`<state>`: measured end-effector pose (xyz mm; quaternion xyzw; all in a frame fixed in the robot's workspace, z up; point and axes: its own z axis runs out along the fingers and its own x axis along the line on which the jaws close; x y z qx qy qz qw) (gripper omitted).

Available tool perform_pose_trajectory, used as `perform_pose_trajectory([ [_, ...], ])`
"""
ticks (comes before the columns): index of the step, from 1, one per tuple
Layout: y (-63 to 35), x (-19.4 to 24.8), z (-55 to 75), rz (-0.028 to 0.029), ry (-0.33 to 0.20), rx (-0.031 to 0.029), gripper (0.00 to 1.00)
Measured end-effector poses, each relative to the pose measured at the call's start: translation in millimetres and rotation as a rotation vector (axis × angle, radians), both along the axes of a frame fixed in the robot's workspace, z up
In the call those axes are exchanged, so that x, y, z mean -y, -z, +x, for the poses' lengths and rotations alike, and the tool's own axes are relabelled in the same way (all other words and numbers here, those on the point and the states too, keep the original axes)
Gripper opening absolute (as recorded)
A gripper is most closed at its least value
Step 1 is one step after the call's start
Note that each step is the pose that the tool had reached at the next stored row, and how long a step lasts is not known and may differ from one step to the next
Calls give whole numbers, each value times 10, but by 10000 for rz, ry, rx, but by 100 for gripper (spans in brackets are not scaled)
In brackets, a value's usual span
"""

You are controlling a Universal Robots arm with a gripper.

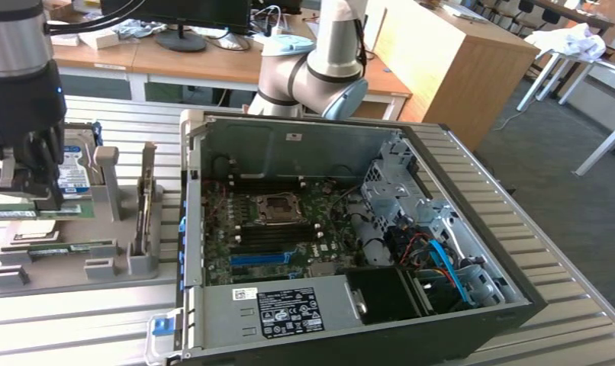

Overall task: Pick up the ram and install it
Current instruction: 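Pick up the ram and move it above insertion slot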

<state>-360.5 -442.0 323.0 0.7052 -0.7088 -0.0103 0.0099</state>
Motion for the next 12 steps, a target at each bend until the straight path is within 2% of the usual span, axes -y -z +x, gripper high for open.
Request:
perform_pose_trajectory([
  [12, -242, 0, 0, 0, 0, -1, 11],
])
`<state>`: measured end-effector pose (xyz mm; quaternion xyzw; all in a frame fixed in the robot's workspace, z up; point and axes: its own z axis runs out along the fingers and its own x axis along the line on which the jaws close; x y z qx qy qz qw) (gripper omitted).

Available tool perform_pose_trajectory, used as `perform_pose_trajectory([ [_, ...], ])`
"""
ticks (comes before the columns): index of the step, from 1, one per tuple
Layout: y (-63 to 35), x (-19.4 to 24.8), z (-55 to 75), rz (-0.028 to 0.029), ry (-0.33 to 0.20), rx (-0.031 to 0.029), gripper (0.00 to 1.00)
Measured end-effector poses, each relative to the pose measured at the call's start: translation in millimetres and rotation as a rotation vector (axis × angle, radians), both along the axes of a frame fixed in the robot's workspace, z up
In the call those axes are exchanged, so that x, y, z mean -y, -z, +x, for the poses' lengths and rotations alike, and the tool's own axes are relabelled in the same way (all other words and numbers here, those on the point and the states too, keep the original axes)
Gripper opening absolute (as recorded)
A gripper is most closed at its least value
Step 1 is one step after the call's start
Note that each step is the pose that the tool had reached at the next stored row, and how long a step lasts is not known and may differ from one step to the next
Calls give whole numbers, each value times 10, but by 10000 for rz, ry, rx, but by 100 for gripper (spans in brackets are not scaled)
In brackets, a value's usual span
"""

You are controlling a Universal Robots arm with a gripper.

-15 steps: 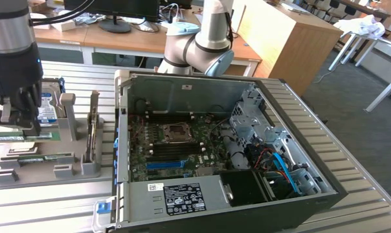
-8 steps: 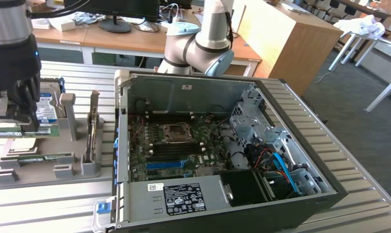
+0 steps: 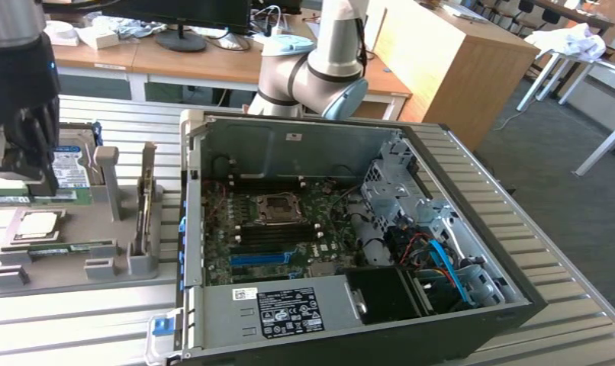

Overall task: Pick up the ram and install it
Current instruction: 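Pick up the ram and move it above insertion slot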

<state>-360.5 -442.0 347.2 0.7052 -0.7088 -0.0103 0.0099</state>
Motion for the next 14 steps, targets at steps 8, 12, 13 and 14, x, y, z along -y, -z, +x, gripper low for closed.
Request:
perform_pose_trajectory([
  [8, -178, 0, 0, -1, 0, -1, 11],
  [12, -263, 0, 0, 0, 0, 0, 11],
  [13, -284, 0, 0, 0, 0, 0, 11],
  [14, -307, 0, 0, 0, 0, 0, 11],
])
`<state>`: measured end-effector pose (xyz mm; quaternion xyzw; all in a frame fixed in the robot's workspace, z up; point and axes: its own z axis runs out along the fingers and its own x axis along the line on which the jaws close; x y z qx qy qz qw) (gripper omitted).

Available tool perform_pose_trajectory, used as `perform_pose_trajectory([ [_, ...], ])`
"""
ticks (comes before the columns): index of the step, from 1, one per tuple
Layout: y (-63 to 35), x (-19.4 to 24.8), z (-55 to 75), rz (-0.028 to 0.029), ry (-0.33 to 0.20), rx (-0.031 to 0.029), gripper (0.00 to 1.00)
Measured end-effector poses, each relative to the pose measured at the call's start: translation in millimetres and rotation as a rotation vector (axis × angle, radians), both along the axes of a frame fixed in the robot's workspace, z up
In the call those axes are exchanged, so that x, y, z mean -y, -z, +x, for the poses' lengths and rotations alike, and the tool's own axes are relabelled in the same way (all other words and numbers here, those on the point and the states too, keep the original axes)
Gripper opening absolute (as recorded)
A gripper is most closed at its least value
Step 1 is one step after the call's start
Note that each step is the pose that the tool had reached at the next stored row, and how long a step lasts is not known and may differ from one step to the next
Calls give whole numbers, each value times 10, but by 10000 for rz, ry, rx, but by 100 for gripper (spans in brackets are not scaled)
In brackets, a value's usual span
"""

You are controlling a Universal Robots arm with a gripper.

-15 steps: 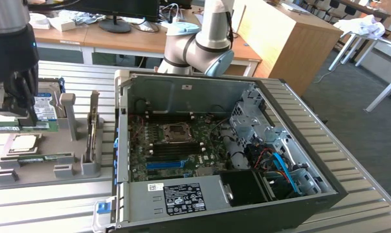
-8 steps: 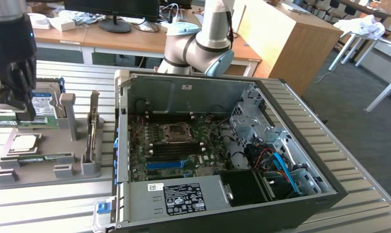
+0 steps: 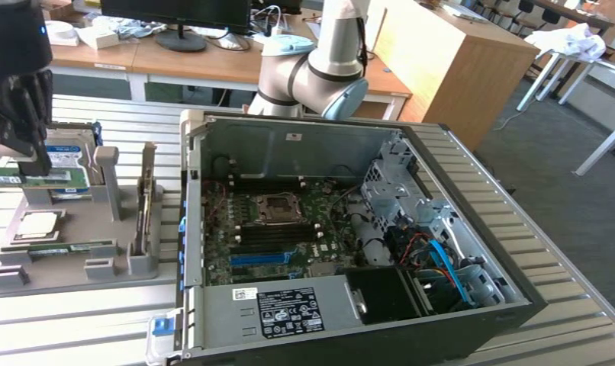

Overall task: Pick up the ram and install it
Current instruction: 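Pick up the ram and move it above insertion slot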

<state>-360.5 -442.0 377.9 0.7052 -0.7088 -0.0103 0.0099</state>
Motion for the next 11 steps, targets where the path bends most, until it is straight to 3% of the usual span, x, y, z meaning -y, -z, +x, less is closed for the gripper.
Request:
perform_pose_trajectory([
  [11, -239, 0, 0, 0, 0, 0, 11],
])
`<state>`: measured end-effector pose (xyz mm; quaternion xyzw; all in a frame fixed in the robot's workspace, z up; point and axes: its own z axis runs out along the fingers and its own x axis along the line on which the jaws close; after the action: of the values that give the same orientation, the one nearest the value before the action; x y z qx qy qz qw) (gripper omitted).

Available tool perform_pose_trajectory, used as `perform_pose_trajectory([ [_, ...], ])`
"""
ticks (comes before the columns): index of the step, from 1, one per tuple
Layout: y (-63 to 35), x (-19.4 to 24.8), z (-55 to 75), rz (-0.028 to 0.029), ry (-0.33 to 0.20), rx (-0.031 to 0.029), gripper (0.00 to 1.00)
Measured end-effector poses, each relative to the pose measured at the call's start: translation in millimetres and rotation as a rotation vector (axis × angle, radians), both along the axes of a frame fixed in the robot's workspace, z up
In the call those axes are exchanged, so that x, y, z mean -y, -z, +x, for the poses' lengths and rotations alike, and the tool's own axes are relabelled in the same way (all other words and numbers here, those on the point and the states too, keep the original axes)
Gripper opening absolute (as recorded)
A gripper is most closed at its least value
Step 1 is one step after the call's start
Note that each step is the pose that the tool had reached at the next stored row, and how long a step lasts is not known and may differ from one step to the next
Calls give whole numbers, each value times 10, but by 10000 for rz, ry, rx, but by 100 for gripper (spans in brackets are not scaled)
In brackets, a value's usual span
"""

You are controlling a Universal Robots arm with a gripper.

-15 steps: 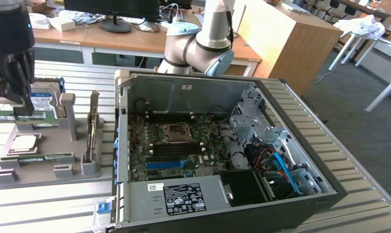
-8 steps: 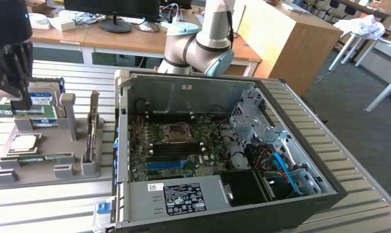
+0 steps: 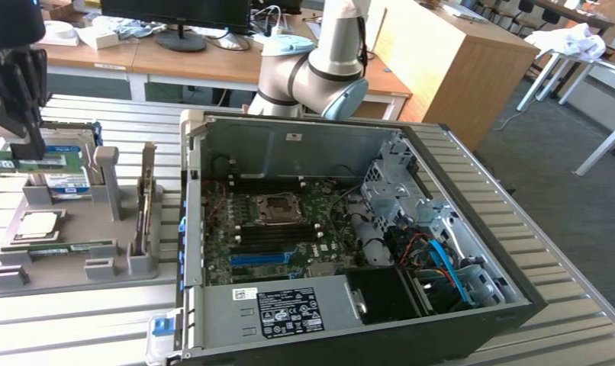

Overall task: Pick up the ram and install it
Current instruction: 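Pick up the ram and move it above insertion slot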

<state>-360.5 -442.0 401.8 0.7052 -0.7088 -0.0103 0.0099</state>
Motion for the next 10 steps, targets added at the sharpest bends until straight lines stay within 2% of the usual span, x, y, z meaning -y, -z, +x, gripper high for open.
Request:
perform_pose_trajectory([
  [7, -129, 0, 0, 0, -1, 0, 11],
  [10, -138, 0, 0, 1, -1, 1, 11],
])
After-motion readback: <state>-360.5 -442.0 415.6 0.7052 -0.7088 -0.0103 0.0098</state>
